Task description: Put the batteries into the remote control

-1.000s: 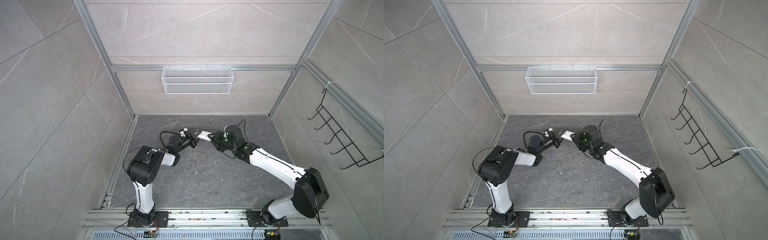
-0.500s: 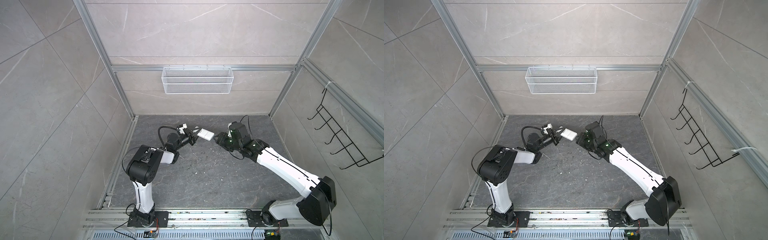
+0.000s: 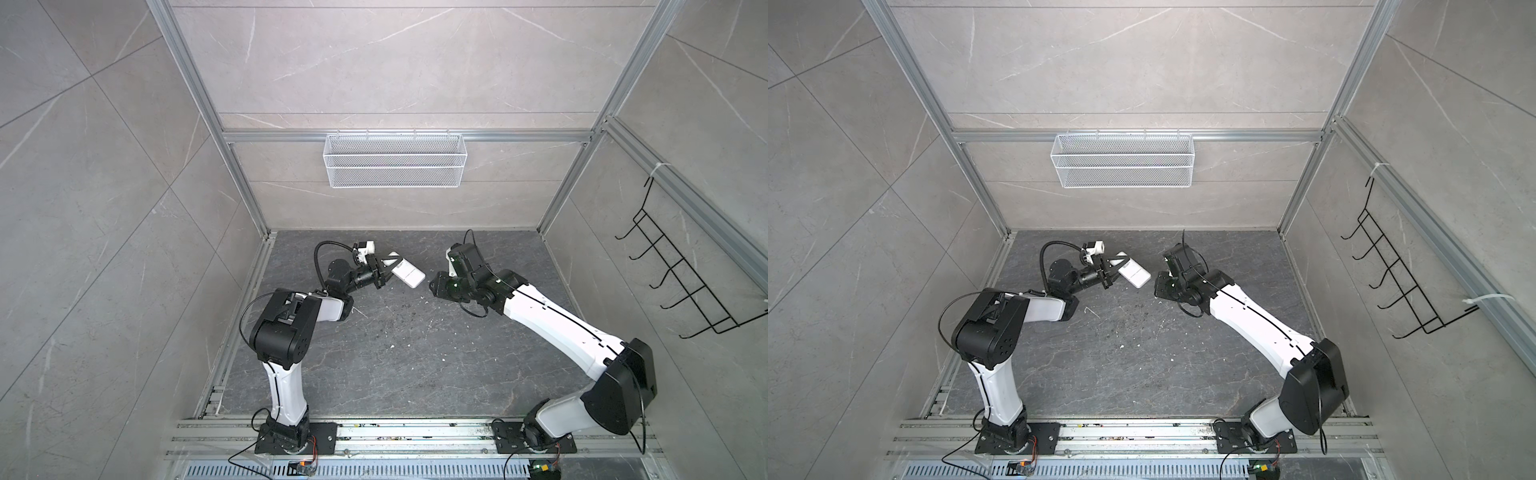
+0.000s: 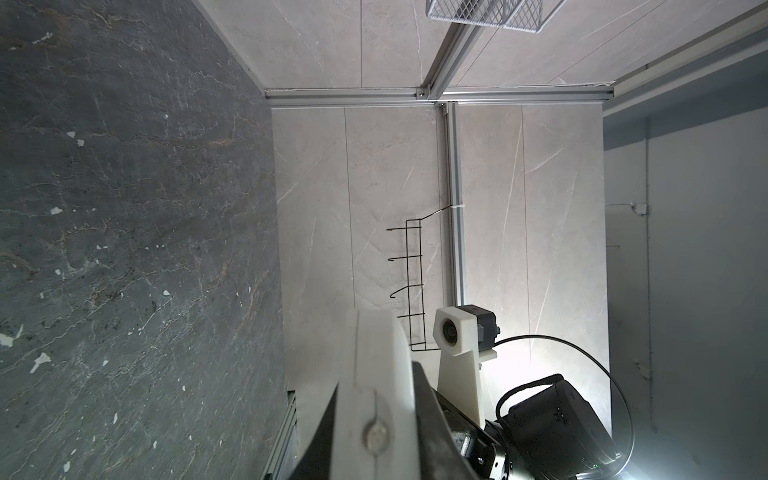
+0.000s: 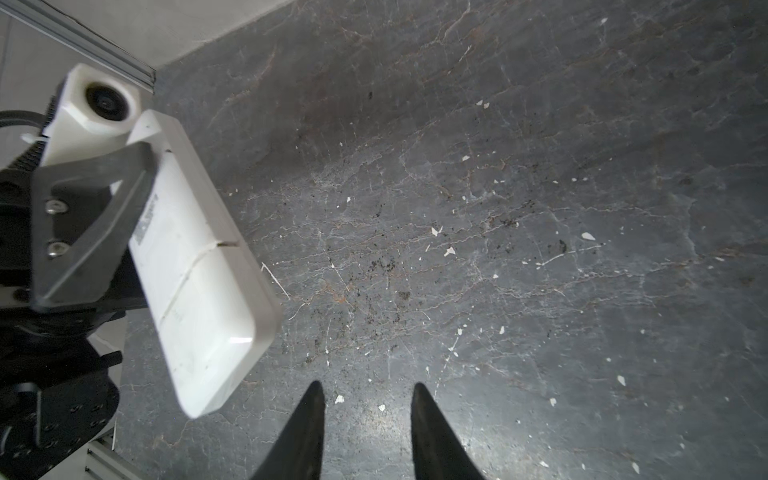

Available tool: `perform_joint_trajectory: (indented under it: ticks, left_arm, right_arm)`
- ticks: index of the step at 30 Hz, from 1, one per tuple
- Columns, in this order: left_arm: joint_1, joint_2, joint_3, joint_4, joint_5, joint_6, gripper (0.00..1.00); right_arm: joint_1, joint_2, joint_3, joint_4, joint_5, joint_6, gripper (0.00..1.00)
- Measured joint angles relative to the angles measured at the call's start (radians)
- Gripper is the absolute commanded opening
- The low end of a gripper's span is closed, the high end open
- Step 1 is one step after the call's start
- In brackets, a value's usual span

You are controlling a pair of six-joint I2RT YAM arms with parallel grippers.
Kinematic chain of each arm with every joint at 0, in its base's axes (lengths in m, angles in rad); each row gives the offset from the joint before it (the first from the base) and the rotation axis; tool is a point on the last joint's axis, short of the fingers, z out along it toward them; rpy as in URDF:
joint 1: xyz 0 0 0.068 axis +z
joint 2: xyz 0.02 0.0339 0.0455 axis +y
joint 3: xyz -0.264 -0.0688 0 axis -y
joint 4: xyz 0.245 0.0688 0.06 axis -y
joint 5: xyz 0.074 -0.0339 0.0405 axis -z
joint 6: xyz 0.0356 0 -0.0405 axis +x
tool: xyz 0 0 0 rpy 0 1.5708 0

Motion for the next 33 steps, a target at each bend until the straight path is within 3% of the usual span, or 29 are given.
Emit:
perform_joint_trajectory:
  ticks: [20,33]
  left_arm:
    - [-0.019,0.008,0.008,-0.089,-0.011,0.063,0.0]
    - [-0.045,0.008,0.019,-0.074,-0.076,-0.002,0.0]
  right_arm:
    - [0.019,0.15,0.125,-0.081,0.003,0.008,0.34]
    - [0.035,0.153,0.135,-0.109,0.003,0.011,0.33]
